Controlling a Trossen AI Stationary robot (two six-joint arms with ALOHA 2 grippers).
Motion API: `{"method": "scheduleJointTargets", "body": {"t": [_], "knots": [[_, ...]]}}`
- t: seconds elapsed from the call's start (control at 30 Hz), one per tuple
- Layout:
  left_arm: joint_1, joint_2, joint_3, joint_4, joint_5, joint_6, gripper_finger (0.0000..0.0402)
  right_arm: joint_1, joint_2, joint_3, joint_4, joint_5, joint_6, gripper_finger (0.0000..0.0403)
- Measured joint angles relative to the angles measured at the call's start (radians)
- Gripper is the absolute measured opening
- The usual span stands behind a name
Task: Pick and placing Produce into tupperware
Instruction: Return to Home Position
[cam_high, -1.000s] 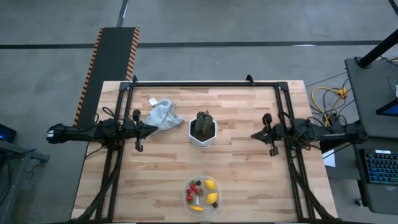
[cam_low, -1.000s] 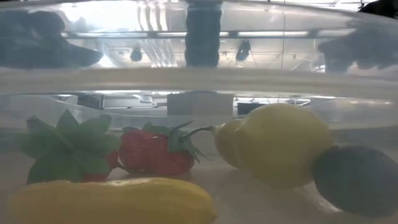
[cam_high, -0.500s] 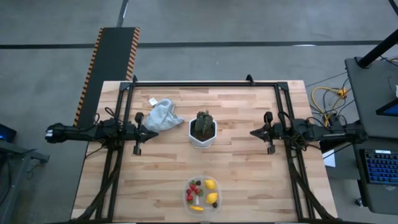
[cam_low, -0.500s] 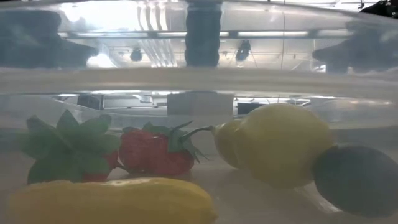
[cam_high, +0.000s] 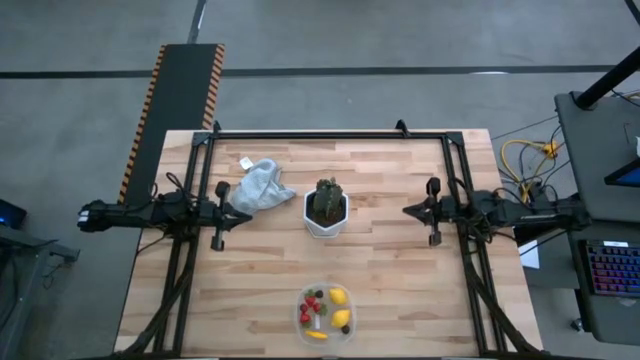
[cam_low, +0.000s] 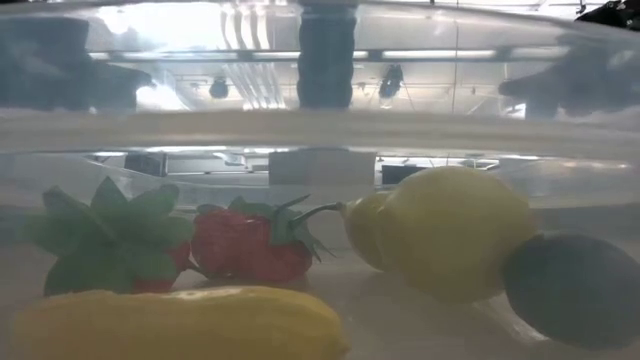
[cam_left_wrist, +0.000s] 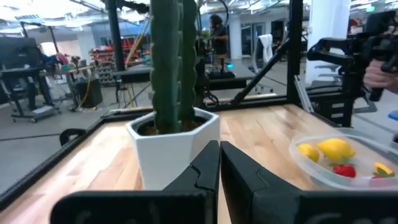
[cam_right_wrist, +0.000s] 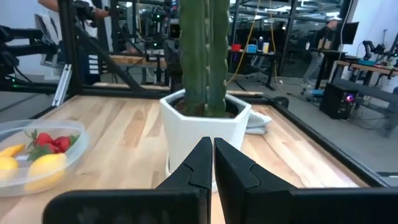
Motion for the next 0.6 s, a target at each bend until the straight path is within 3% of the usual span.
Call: {"method": "scheduleJointTargets", "body": {"t": [0.6], "knots": [[0.0,0.013,-0.002,0.002,0.022,0.017,0.0,0.0,-0.01,0.045,-0.077,-0.01,0.008,0.0009]]}}
